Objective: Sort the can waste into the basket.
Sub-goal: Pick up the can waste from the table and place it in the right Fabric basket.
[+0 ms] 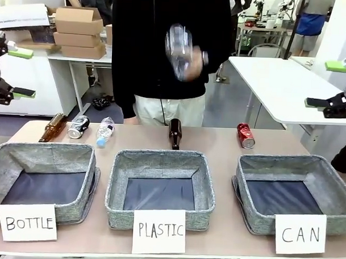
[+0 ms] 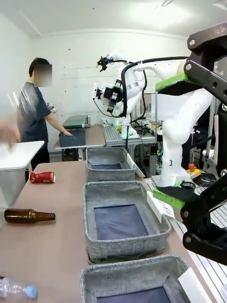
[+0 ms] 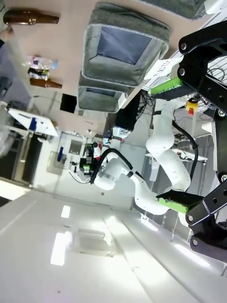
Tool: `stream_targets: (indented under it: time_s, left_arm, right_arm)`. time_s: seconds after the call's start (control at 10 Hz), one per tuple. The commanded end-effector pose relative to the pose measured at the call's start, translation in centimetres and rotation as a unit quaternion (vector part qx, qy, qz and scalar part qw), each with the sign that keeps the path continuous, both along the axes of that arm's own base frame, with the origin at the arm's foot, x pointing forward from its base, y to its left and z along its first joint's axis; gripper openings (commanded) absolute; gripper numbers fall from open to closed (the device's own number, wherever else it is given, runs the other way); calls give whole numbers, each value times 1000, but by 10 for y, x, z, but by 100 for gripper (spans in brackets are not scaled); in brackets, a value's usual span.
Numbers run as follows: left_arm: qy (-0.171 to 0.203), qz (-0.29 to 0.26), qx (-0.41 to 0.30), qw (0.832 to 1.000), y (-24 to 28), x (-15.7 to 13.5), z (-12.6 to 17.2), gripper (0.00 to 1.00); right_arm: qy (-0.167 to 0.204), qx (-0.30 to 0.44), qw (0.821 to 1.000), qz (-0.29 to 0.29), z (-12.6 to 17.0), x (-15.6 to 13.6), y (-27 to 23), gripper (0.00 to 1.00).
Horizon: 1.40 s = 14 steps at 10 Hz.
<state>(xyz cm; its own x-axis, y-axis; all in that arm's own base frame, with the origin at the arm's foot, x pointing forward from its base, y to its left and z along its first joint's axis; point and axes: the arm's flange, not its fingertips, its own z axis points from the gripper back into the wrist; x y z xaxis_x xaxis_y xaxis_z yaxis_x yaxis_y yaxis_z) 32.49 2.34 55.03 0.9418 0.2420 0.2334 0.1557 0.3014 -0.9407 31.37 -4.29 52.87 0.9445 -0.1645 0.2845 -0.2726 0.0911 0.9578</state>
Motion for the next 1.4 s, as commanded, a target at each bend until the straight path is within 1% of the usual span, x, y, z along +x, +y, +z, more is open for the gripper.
stream_targets:
  time_s: [0.0, 0.5, 0.6, 0.7, 0.8, 0.9, 1.0, 1.1, 1.2, 1.3]
  left_arm:
    - [-13, -5, -8, 1000, -1, 2, 0, 100]
    - [-13, -5, -8, 1000, -1, 2, 0, 100]
    - [1, 0, 0, 1000, 0, 0, 0, 100]
    - [-10, 81, 164, 983, -4, 20, 3, 100]
    - [-10, 68, 233, 970, -8, 40, 10, 100]
    - [-15, 114, 315, 942, -7, 58, 11, 100]
    - [-8, 114, 409, 905, -7, 80, 3, 100]
    - [-6, 50, 438, 897, -16, 102, -9, 100]
    - [-25, 49, 496, 866, -29, 131, -29, 100]
    - [-49, 39, 539, 840, -38, 161, -48, 100]
  right_arm:
    - [-17, 11, 1000, -1, 2, 5, 1, 100]
    - [-17, 11, 1000, -1, 2, 5, 1, 100]
    - [-17, 11, 1000, -1, 2, 5, 1, 100]
    - [-17, 11, 1000, -1, 2, 5, 1, 100]
    - [-17, 11, 1000, -1, 2, 5, 1, 100]
    - [-17, 11, 1000, -1, 2, 5, 1, 100]
    - [-17, 11, 1000, -1, 2, 5, 1, 100]
    - [-17, 11, 1000, -1, 2, 5, 1, 100]
    - [-17, 11, 1000, -1, 2, 5, 1, 100]
    - [-17, 11, 1000, -1, 2, 5, 1, 100]
